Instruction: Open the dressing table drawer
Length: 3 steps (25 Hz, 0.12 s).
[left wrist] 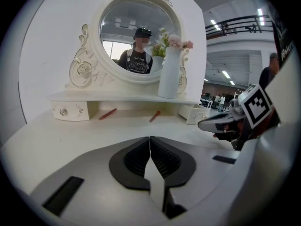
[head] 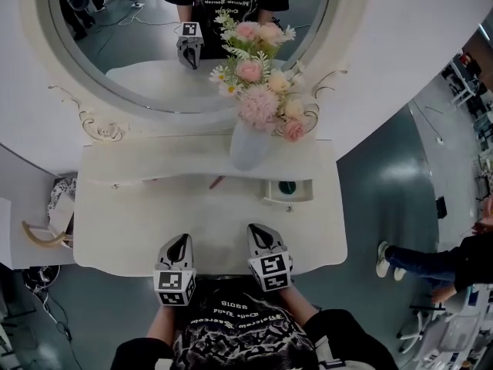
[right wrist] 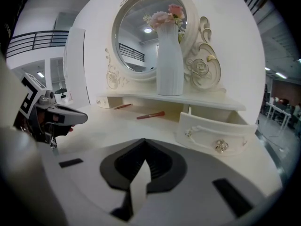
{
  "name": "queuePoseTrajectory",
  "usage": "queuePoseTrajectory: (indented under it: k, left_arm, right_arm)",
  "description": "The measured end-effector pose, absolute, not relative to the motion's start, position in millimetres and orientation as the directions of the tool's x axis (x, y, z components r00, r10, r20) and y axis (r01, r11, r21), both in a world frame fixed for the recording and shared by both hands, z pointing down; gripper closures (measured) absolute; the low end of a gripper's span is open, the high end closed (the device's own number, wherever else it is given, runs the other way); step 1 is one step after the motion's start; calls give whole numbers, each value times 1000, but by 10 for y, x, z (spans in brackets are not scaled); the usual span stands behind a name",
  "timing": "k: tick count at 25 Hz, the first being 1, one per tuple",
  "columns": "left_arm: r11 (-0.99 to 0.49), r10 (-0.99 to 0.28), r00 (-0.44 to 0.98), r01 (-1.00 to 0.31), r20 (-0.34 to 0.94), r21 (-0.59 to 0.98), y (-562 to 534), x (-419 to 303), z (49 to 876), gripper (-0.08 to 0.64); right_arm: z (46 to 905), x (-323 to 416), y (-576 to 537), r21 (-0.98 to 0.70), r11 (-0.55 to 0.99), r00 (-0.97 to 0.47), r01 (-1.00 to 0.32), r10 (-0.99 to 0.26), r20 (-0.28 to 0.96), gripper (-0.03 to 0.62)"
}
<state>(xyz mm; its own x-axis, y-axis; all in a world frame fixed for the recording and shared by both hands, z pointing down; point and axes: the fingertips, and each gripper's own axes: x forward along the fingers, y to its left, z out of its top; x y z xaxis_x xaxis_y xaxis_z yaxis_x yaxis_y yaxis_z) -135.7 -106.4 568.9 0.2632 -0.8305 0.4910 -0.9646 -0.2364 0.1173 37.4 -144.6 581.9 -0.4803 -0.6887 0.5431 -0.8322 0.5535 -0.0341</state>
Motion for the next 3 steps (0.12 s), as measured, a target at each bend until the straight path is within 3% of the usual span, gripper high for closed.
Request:
queuePoseTrajectory:
  k: [3]
  left_arm:
    - [-236,-830,262,-965,493,116,-1106,-1366,5693,543]
  right_arm:
    - [5814,371,-1499,-36,551,-479,-834,-689,543,583]
